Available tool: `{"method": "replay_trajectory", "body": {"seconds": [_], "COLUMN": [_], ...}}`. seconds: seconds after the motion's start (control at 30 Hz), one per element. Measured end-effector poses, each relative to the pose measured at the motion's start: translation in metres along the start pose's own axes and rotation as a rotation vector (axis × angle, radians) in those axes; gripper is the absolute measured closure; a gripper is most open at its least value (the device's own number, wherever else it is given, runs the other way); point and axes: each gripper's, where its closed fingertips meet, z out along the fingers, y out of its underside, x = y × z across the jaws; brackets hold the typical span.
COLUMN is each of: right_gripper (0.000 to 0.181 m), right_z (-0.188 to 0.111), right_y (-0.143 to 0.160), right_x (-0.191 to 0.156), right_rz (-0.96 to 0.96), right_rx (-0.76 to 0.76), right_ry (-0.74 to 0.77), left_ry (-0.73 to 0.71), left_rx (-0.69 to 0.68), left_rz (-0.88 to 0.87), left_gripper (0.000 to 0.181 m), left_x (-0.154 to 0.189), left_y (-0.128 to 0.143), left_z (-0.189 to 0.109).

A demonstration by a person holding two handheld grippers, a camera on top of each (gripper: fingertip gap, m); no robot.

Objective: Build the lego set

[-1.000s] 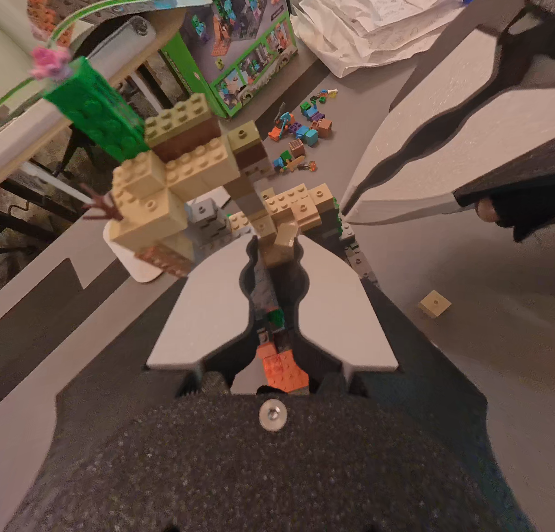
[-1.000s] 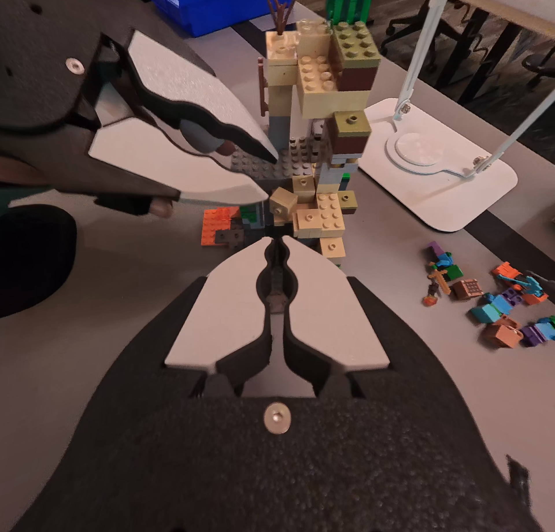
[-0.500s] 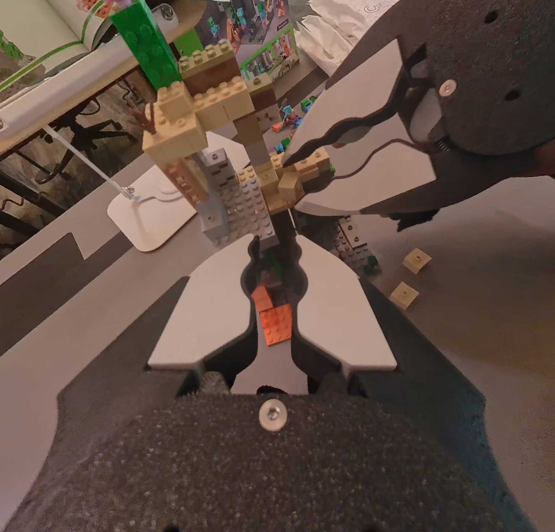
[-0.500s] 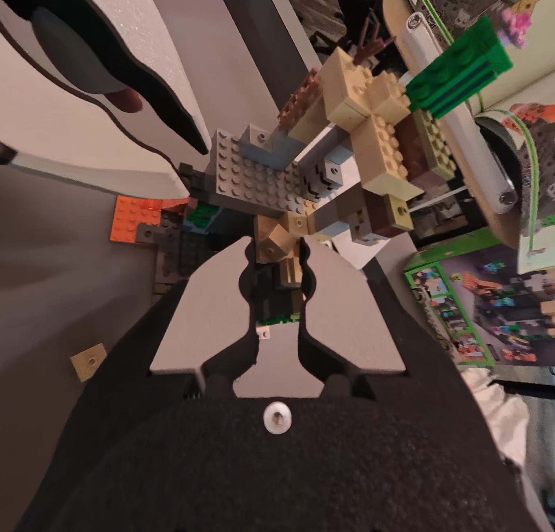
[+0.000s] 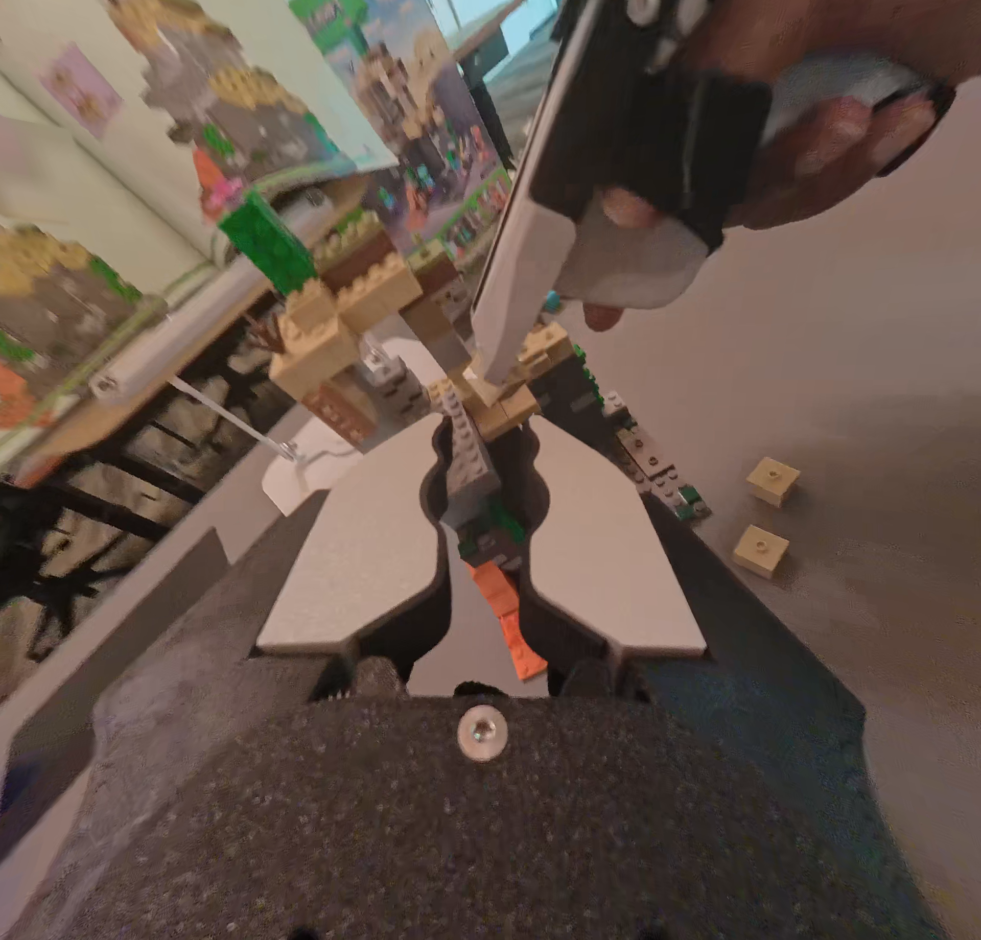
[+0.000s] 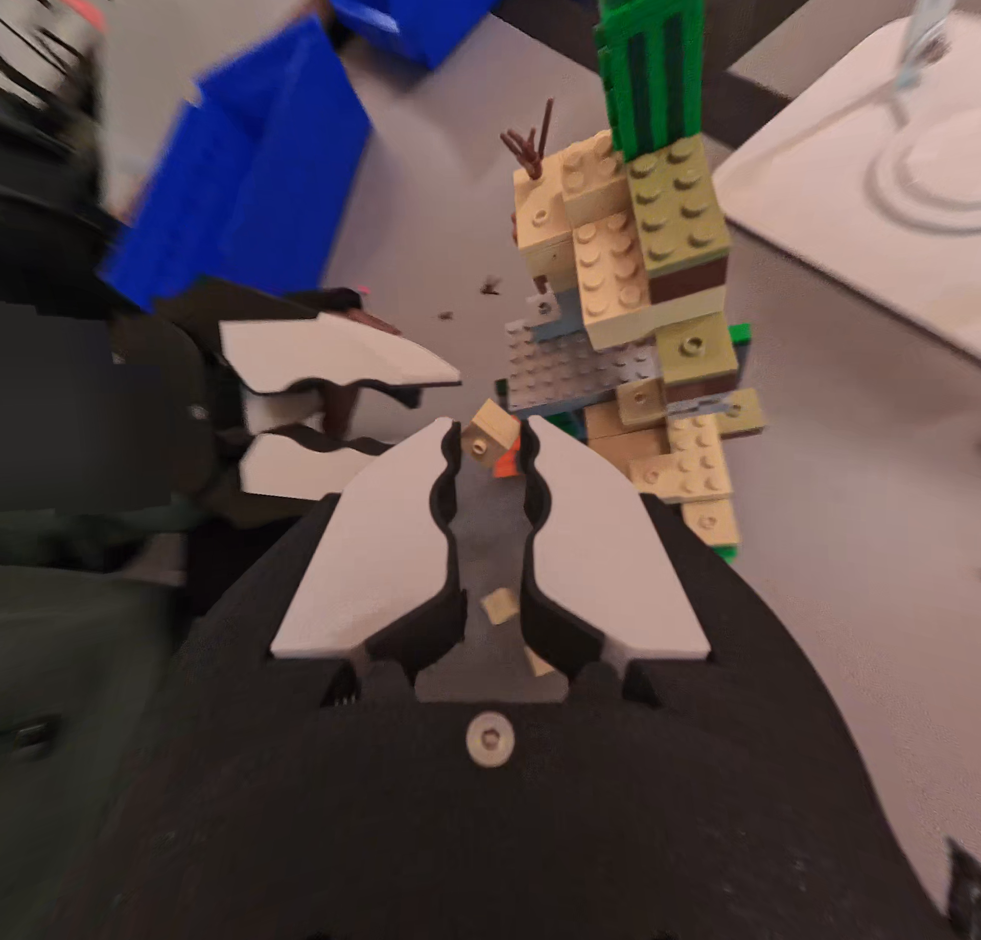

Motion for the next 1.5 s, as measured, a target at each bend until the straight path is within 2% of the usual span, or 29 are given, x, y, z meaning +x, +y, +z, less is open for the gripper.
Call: {"method": "replay_trajectory", "body": {"seconds": [0.23,0.5,0.63,0.8,0.9,1.03,1.17,1.37,1.5], "right_gripper": [0.160,0.161,0.161,0.160,0.160,0.159,0.161,0.167,0.162], "right_z": [-0.014,-0.018,-0.016,-0.016,-0.019,-0.034,-0.042,-0.030,-0.018], "right_y": [-0.005,-0.008,-0.007,-0.007,-0.009,-0.015,-0.011,0.001,0.004], "right_x": [-0.016,-0.012,-0.012,-0.010,-0.005,0.012,0.022,0.031,0.042], "right_rz": [0.278,0.407,0.433,0.435,0.372,0.242,0.156,-0.018,-0.055], "right_rx": [0.062,0.136,0.155,0.170,0.184,0.243,0.247,0.180,0.109], "right_ry": [-0.241,-0.309,-0.326,-0.330,-0.288,-0.159,-0.075,0.028,0.089], "left_ry": [-0.172,-0.252,-0.255,-0.268,-0.235,-0.102,-0.032,-0.001,-0.021], "left_rx": [0.131,0.121,0.100,0.091,0.099,0.069,-0.033,-0.119,-0.129], "left_rz": [0.227,0.364,0.375,0.376,0.303,0.044,-0.129,-0.160,-0.121], "left_gripper": [0.158,0.162,0.158,0.164,0.164,0.164,0.164,0.164,0.164], "left_x": [0.000,0.004,0.006,0.003,0.003,0.006,0.001,0.002,0.002], "left_y": [-0.026,-0.032,-0.028,-0.029,-0.031,-0.027,-0.013,0.000,0.001], "left_z": [-0.005,0.001,0.005,0.006,0.010,0.021,0.038,0.054,0.058]}}
